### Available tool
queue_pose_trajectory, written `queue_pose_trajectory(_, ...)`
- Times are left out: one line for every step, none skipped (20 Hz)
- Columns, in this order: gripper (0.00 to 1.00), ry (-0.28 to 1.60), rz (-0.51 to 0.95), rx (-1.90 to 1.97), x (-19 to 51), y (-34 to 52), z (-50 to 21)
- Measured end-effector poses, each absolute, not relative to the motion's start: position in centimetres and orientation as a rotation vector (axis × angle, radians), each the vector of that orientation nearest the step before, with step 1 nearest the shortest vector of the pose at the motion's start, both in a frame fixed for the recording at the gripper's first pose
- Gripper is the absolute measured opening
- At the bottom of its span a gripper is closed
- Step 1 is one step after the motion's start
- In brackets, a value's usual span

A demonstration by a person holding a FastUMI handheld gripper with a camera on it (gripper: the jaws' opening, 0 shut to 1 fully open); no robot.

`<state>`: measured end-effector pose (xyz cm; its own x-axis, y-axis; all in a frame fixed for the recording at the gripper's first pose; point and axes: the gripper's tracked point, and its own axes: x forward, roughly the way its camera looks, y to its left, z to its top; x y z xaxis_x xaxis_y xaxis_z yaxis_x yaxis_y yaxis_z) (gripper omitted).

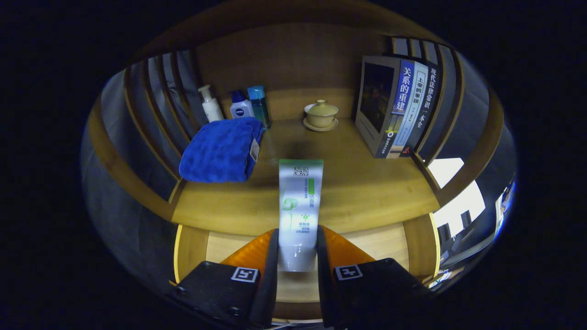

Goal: Pull open the drawer, take out the items inside it, and place them on the countertop above the cabinet.

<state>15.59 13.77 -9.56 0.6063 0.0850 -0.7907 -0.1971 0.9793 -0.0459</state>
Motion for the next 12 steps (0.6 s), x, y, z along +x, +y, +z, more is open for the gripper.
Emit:
queue_pose_trajectory(0.47, 0.904, 0.158, -0.144, 16.4, 13.9, -9.7)
queue_pose_trajectory(0.47, 0.901, 0.150, -0.156, 17.3, 14.0, -10.0)
queue_pose_trajectory(0.47, 0.898, 0.146, -0.172, 18.1, 14.2, -10.2)
queue_pose_trajectory(0.47, 0.894, 0.143, -0.190, 18.9, 14.4, -10.4)
queue_pose_trajectory(0.47, 0.887, 0.139, -0.209, 19.6, 14.4, -10.6)
queue_pose_trajectory(0.47, 0.881, 0.136, -0.221, 20.0, 14.5, -10.7)
queue_pose_trajectory(0.47, 0.877, 0.134, -0.220, 20.5, 14.8, -10.9)
queue_pose_trajectory(0.47, 0.880, 0.131, -0.214, 20.8, 15.0, -11.3)
queue_pose_trajectory(0.47, 0.892, 0.134, -0.213, 20.8, 15.1, -11.7)
queue_pose_trajectory(0.48, 0.900, 0.131, -0.210, 20.9, 15.1, -12.1)
queue_pose_trajectory(0.49, 0.902, 0.128, -0.209, 21.0, 15.0, -12.1)
queue_pose_trajectory(0.50, 0.886, 0.129, -0.209, 21.3, 15.0, -12.0)
